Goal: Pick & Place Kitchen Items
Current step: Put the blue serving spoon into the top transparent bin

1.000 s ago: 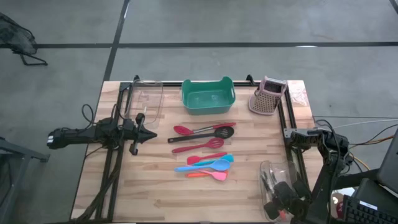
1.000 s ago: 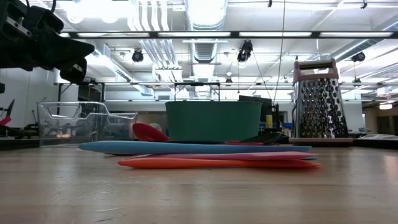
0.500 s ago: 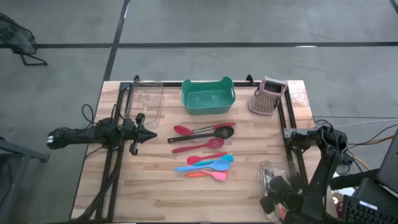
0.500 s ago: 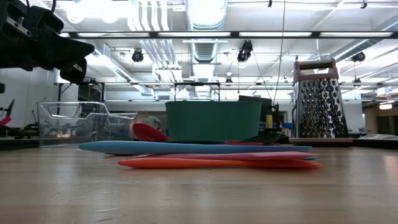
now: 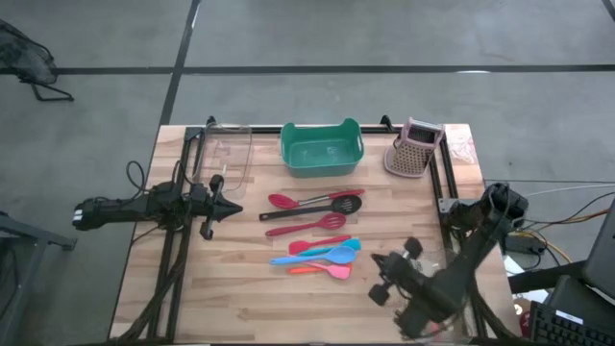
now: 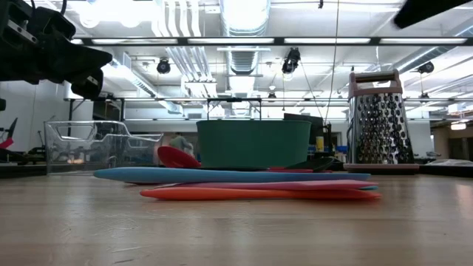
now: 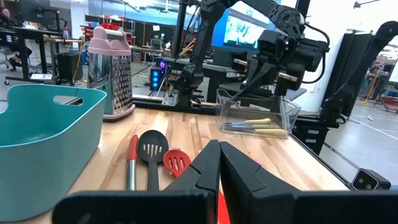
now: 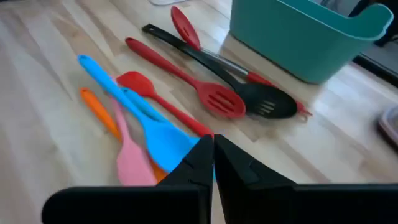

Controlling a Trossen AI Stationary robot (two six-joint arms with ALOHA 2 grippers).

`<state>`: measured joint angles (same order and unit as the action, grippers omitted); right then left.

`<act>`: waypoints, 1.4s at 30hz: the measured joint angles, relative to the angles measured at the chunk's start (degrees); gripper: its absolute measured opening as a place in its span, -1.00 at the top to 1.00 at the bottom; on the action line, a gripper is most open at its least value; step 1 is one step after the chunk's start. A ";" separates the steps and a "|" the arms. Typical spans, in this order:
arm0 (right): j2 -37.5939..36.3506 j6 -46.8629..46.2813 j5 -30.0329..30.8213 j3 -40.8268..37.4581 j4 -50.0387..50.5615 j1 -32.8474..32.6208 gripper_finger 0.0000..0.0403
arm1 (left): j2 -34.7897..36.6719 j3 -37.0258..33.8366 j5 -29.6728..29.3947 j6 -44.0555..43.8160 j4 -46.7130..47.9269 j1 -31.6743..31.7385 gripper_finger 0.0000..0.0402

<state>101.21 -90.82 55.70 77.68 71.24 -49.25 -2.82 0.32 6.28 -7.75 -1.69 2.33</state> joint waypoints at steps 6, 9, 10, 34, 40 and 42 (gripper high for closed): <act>0.00 23.17 -1.76 -3.57 -18.69 8.34 0.96 | 0.01 0.00 0.00 0.01 -0.02 0.00 0.93; 0.00 35.33 -5.54 -4.80 -28.26 12.44 0.96 | 0.01 0.00 0.00 0.02 -0.02 -0.01 0.93; -0.02 39.06 -6.48 -5.17 -31.04 13.65 0.96 | 0.00 0.00 0.00 0.01 -0.01 -0.01 0.93; -14.18 81.91 -41.08 -33.05 -94.99 38.41 0.96 | -0.01 0.00 0.01 0.01 0.00 -0.02 0.93; -21.62 85.03 -41.84 -39.12 -97.11 40.26 0.96 | -0.01 0.00 0.00 0.01 -0.04 0.00 0.93; -24.23 85.42 -41.86 -41.46 -97.50 40.21 0.96 | -0.01 0.00 0.02 0.01 -0.04 -0.01 0.93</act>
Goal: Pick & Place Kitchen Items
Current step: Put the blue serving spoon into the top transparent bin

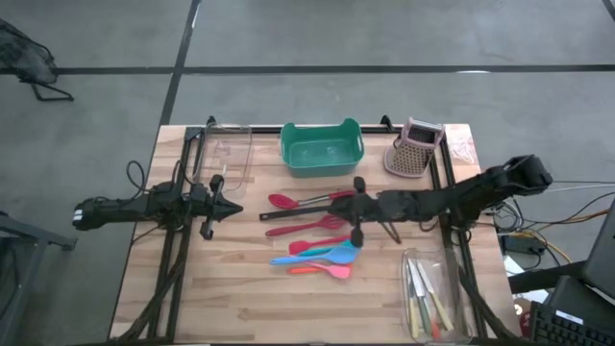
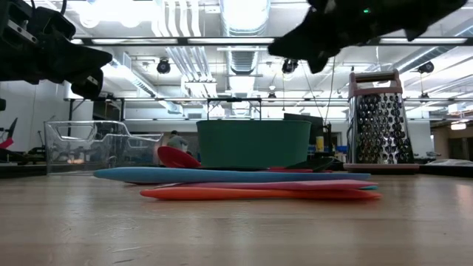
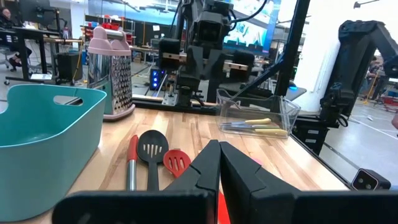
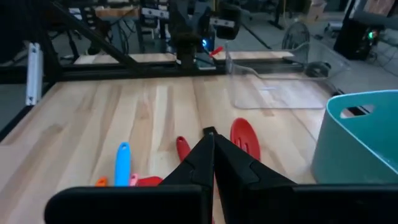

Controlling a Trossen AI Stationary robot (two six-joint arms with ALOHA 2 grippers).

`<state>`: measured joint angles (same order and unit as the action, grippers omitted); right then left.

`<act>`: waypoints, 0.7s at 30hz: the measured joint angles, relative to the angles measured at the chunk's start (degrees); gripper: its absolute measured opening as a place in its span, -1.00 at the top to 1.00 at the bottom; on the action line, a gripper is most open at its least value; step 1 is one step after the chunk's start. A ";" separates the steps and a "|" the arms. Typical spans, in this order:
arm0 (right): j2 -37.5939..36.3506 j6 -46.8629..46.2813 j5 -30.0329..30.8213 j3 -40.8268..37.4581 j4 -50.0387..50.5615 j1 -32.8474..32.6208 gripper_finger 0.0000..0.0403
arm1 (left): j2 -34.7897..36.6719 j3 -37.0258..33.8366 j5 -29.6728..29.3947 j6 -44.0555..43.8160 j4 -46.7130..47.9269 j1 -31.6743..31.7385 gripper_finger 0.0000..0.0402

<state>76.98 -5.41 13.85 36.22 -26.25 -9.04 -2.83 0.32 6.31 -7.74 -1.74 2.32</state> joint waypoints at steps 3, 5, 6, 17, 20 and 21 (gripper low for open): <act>-4.53 -0.36 -0.02 -2.98 -0.23 -0.06 0.96 | 0.00 0.00 -0.02 0.00 0.00 -0.01 0.93; -7.30 -0.40 0.02 -4.87 -0.54 -0.04 0.96 | 0.00 0.00 -0.02 0.01 0.00 0.01 0.93; -8.60 -0.44 0.05 -5.97 -0.20 -0.04 0.96 | 0.00 0.00 -0.02 0.01 0.00 -0.01 0.93; -24.37 1.20 4.85 -15.25 0.72 0.02 0.96 | -0.02 0.00 -0.08 0.00 0.00 -0.01 0.93; -29.27 1.23 3.81 -17.78 0.67 0.04 0.96 | -0.02 0.00 -0.24 0.00 0.04 -0.01 0.93; -30.82 1.10 3.75 -18.62 0.70 0.04 0.96 | -0.02 0.00 -0.26 -0.01 0.04 0.01 0.93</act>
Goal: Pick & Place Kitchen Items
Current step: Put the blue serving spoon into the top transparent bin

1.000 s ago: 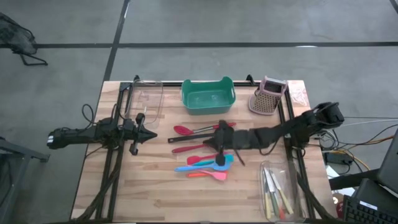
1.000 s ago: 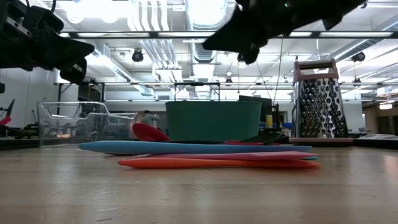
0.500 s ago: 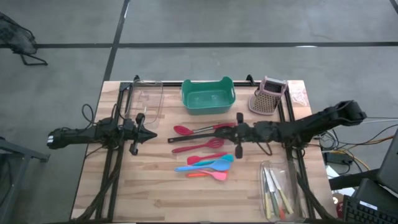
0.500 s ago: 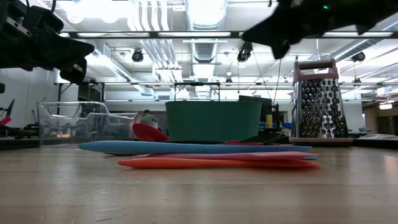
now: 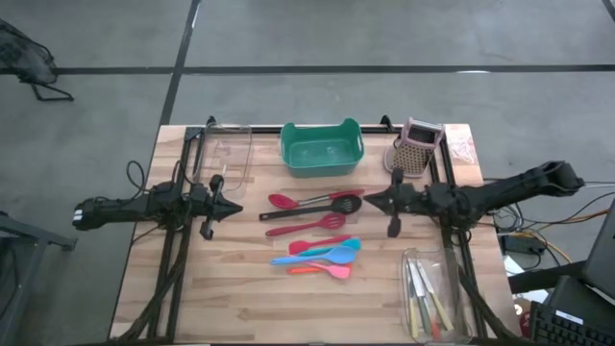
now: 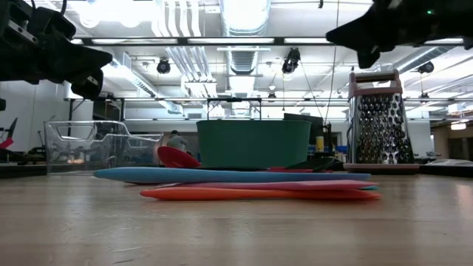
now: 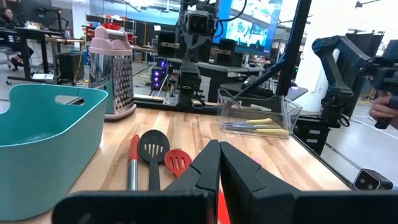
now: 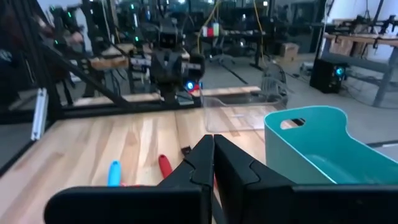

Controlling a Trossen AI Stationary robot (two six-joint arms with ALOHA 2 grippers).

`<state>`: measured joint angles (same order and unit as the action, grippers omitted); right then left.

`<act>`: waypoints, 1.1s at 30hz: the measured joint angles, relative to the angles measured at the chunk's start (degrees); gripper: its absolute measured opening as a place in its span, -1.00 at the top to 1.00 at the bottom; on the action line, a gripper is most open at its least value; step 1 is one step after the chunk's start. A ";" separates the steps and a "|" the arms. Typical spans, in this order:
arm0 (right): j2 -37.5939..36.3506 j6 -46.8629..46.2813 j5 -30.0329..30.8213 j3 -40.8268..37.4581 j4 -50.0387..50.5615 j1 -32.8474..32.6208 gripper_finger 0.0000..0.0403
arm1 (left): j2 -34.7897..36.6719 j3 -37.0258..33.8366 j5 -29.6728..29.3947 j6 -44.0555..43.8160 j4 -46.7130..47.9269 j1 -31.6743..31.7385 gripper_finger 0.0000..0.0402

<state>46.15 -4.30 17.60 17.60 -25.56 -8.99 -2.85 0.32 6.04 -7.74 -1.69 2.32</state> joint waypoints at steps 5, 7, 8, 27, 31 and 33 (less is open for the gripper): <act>-6.93 -0.06 -1.29 -4.02 0.04 0.00 0.96 | 0.00 0.00 0.00 0.01 0.00 0.00 0.93; -9.31 -0.43 -1.42 -5.53 0.01 0.00 0.96 | 0.00 0.00 0.02 0.02 0.00 0.01 0.93; -10.38 -0.81 -1.42 -6.27 0.03 0.00 0.96 | 0.00 0.00 0.02 -0.01 0.00 0.01 0.93; -25.34 -7.53 -8.67 -17.11 3.64 0.00 0.96 | 0.02 0.00 0.04 0.01 0.00 0.01 0.93; -25.88 -7.33 -8.38 -17.11 4.21 0.04 0.96 | 0.02 0.00 0.04 0.01 0.00 -0.01 0.93; -25.90 -7.44 -7.08 -17.11 3.95 0.04 0.96 | 0.02 0.00 0.04 0.01 0.00 0.00 0.93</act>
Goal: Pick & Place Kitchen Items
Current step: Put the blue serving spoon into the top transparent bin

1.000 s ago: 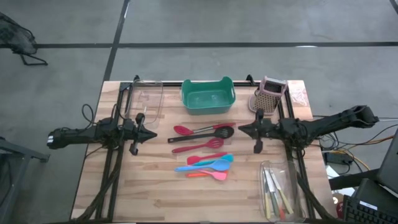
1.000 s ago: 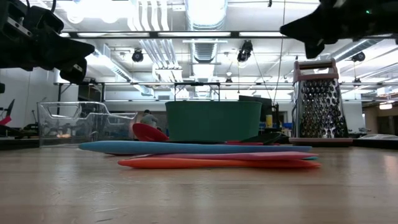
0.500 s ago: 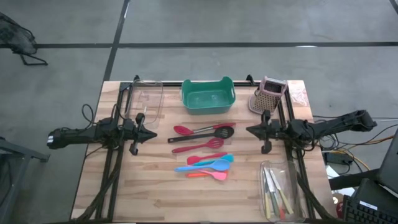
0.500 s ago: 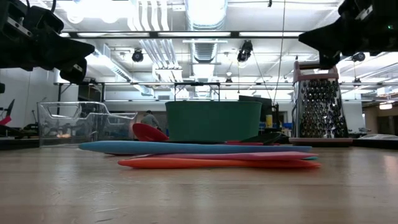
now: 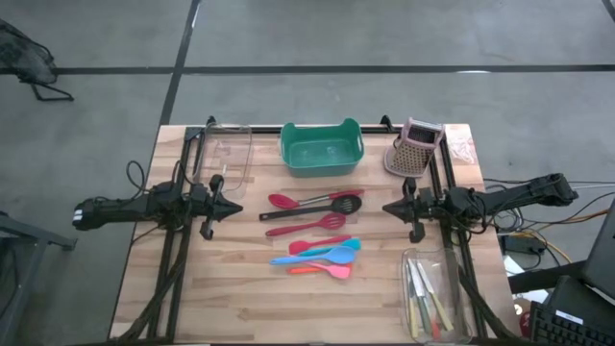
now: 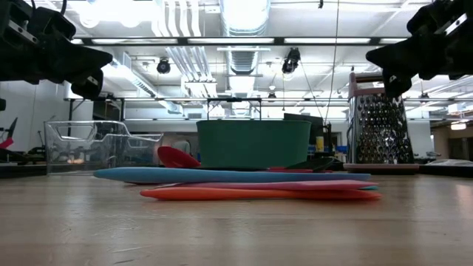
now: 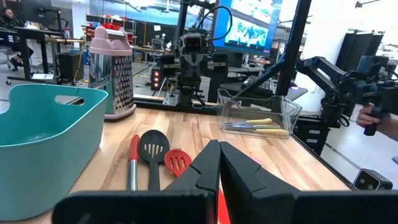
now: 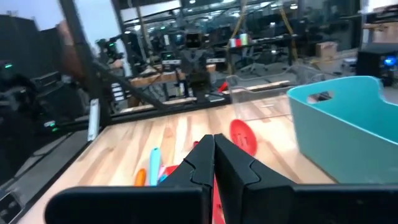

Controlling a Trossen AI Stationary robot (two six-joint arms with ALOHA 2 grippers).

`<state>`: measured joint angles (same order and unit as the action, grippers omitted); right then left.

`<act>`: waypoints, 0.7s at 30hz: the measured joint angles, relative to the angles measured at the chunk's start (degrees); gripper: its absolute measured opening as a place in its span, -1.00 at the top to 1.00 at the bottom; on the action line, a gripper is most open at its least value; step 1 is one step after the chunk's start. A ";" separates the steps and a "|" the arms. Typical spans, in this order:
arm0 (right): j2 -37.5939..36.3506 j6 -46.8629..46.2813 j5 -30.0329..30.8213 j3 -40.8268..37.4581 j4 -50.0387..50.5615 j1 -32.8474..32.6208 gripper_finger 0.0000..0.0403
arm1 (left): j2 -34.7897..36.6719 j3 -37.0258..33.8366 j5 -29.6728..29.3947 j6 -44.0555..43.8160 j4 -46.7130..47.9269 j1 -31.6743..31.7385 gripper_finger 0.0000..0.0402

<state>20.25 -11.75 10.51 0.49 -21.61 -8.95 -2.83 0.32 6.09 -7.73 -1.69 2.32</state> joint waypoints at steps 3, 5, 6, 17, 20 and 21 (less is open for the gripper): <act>0.00 -1.21 0.89 0.00 0.02 0.01 0.96 | 0.00 0.00 0.00 -0.01 0.00 -0.01 0.93; 0.00 -1.27 1.02 0.00 0.08 0.00 0.96 | 0.00 0.00 0.00 -0.02 0.00 0.00 0.93; 0.00 -1.24 1.02 0.00 0.18 0.00 0.96 | 0.00 0.00 0.00 -0.01 0.00 0.00 0.93; 0.13 -1.16 1.04 0.00 0.35 0.00 0.96 | 0.13 0.00 0.47 -13.06 -0.51 0.00 0.93; 0.13 -1.17 1.04 0.02 0.35 0.00 0.96 | 0.13 0.00 0.20 -16.11 -2.01 0.05 0.93; 0.13 -1.16 1.04 0.02 0.35 0.00 0.96 | 0.13 0.00 0.16 -16.57 -2.62 0.05 0.93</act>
<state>20.38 -12.91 11.55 0.51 -21.26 -8.95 -2.70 0.32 6.24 -24.31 -4.32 2.37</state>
